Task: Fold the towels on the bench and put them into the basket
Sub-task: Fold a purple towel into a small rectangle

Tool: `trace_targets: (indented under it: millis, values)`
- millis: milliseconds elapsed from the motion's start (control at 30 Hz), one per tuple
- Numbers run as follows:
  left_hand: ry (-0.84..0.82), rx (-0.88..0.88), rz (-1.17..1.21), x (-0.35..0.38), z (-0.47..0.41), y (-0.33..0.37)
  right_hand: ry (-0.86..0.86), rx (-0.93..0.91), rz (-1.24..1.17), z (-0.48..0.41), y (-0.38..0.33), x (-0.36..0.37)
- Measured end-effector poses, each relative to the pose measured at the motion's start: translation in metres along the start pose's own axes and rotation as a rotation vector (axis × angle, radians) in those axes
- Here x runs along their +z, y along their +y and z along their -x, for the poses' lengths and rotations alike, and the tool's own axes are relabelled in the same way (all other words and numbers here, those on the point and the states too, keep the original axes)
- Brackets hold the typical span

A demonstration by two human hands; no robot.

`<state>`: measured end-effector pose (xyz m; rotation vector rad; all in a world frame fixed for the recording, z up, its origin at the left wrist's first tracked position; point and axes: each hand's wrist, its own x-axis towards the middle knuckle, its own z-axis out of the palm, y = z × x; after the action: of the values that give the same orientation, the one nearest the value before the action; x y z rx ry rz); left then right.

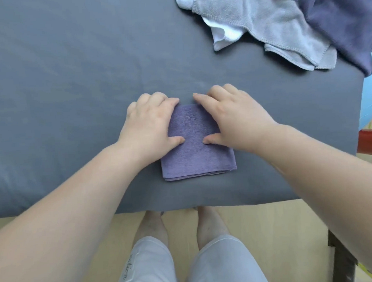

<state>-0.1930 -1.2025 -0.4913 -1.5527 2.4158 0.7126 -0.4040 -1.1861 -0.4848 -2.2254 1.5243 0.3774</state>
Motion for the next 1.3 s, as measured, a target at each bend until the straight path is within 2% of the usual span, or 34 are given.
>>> trace_targets:
  millis: [133,233,300,400,433,567,633,733,833,933,1000,1033,1167,1233,1300]
  values:
    - [-0.095,-0.009,-0.186,-0.010,-0.023,0.012,-0.077,-0.034,0.092,-0.017,0.003,-0.011]
    - [-0.110,0.011,-0.170,-0.018,-0.035,0.016,-0.161,-0.008,0.052,-0.025,0.006,-0.015]
    - [-0.001,0.033,-0.118,-0.023,-0.040,0.014,-0.058,0.000,0.029,-0.028,0.008,-0.018]
    - [0.251,0.069,-0.126,-0.028,-0.048,0.008,0.287,0.064,-0.034,-0.027,0.011,-0.019]
    - [0.317,0.088,-0.134,-0.028,-0.048,0.008,0.317,0.096,-0.052,-0.025,0.011,-0.022]
    - [0.424,0.177,-0.236,-0.027,-0.041,0.012,0.113,0.103,0.005,-0.012,0.011,-0.023]
    - [0.487,0.241,-0.230,-0.018,-0.034,0.011,0.115,0.086,-0.002,-0.006,0.014,-0.015]
    - [0.588,0.337,-0.142,0.005,-0.017,0.008,0.341,0.053,0.023,0.002,0.014,0.007]
    - [0.518,0.314,-0.111,0.027,0.009,0.008,0.583,0.045,0.092,0.011,0.004,0.030]
    - [0.411,0.273,-0.105,0.041,0.032,0.014,0.671,0.067,0.065,0.022,-0.001,0.047]
    - [0.328,0.238,-0.133,0.049,0.041,0.017,0.632,0.075,0.024,0.030,-0.005,0.054]
    - [0.283,0.212,-0.158,0.054,0.044,0.019,0.559,0.084,0.012,0.034,-0.007,0.057]
    - [0.156,0.141,-0.234,0.067,0.046,0.022,0.132,0.176,0.010,0.048,-0.021,0.050]
    - [0.120,0.114,-0.231,0.072,0.045,0.026,0.091,0.204,0.033,0.047,-0.031,0.035]
    - [0.094,0.077,-0.216,0.075,0.043,0.030,0.161,0.213,0.042,0.039,-0.045,0.019]
